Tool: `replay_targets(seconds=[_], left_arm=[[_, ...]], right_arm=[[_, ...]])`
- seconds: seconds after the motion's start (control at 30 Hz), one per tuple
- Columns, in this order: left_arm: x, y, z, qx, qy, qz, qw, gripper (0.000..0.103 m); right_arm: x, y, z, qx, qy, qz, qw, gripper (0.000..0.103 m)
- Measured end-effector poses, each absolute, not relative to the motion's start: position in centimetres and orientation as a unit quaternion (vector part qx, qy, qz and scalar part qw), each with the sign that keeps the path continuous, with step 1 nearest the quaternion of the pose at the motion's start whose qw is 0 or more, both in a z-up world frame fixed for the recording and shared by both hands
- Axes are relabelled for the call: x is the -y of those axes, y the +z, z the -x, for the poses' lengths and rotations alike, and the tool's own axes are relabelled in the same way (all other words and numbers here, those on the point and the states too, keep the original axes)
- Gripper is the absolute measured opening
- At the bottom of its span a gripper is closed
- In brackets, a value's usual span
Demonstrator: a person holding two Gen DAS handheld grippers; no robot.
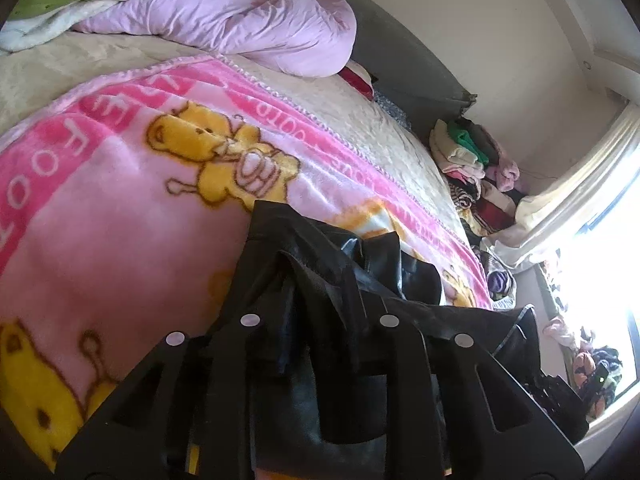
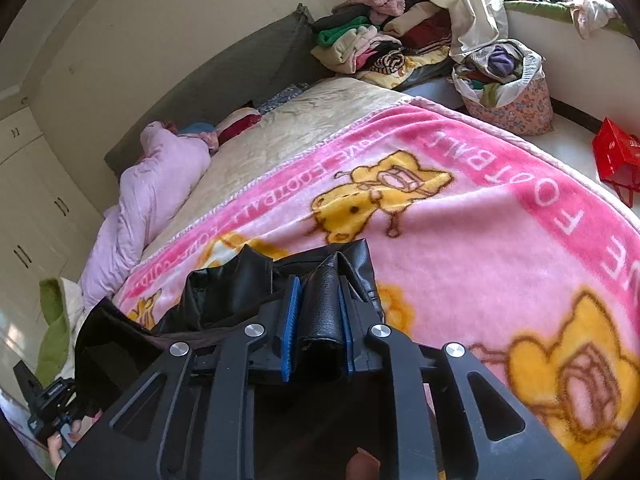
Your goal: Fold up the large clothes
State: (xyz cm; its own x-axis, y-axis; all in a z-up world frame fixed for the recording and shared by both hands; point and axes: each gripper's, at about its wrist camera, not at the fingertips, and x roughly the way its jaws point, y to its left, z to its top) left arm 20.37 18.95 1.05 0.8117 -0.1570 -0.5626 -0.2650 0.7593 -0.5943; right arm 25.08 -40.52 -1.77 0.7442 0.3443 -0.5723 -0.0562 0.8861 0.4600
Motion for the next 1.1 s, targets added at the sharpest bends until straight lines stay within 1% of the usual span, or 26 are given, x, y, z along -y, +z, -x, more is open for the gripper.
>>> replay_targets(seconds=[0.1, 0.17, 0.2, 0.23, 0.3, 0.4, 0.5, 0.6, 0.63, 0.7, 0.73, 0.87, 0.9, 0.97, 1.03, 1.1], left_arm=[[-18.6, 1.3, -20.2, -0.301, 0.029, 0.337, 0.891, 0.020], [-18.5, 1.6, -20.2, -0.297, 0.028, 0.334, 0.894, 0.021], [-18.5, 1.8, -20.1, -0.294, 0.033, 0.329, 0.897, 0.022], [-18.5, 2.0, -20.0, -0.291, 0.037, 0.325, 0.899, 0.022], [-18.8, 2.5, -19.7, -0.279, 0.048, 0.316, 0.905, 0.022], [-19.4, 3.1, -19.3, -0.272, 0.063, 0.308, 0.910, 0.022], [-19.9, 3.3, -19.2, -0.273, 0.073, 0.299, 0.911, 0.022], [-20.0, 3.0, -19.8, -0.286, 0.079, 0.275, 0.914, 0.022], [-20.1, 2.7, -20.1, -0.295, 0.082, 0.263, 0.915, 0.022], [-20.2, 2.1, -20.6, -0.310, 0.081, 0.253, 0.913, 0.036], [-20.2, 1.7, -20.9, -0.318, 0.078, 0.249, 0.912, 0.038], [-18.9, 0.2, -22.4, -0.354, 0.067, 0.196, 0.912, 0.039], [-18.5, 0.1, -22.6, -0.358, 0.063, 0.185, 0.913, 0.044], [-17.6, 0.0, -23.1, -0.364, 0.061, 0.170, 0.914, 0.050], [-16.9, 0.1, -23.6, -0.369, 0.059, 0.167, 0.912, 0.051], [-16.4, 0.2, -24.0, -0.366, 0.056, 0.159, 0.915, 0.055]], right_arm=[[40.5, -1.9, -25.1, -0.336, 0.111, -0.216, 0.910, 0.020], [40.5, -2.0, -25.1, -0.334, 0.111, -0.222, 0.909, 0.024], [40.6, -2.0, -25.0, -0.332, 0.110, -0.224, 0.910, 0.028], [40.7, -1.9, -24.9, -0.328, 0.107, -0.224, 0.911, 0.035], [40.9, -1.7, -24.7, -0.321, 0.111, -0.226, 0.913, 0.043], [41.2, -1.4, -24.5, -0.317, 0.108, -0.222, 0.916, 0.043], [41.3, -1.3, -24.4, -0.316, 0.109, -0.209, 0.919, 0.049], [41.2, -1.4, -24.4, -0.320, 0.112, -0.195, 0.920, 0.051], [41.2, -1.4, -24.5, -0.322, 0.113, -0.189, 0.921, 0.054], [41.1, -1.6, -24.7, -0.325, 0.117, -0.180, 0.921, 0.059], [41.1, -1.7, -24.9, -0.327, 0.117, -0.173, 0.922, 0.060], [40.6, -2.2, -26.0, -0.340, 0.118, -0.125, 0.925, 0.064], [40.3, -2.4, -26.3, -0.343, 0.120, -0.114, 0.924, 0.066], [39.7, -2.8, -27.0, -0.349, 0.121, -0.085, 0.925, 0.066], [38.9, -3.3, -28.1, -0.361, 0.132, -0.056, 0.921, 0.068], [38.2, -3.9, -28.9, -0.373, 0.143, -0.035, 0.916, 0.069]])
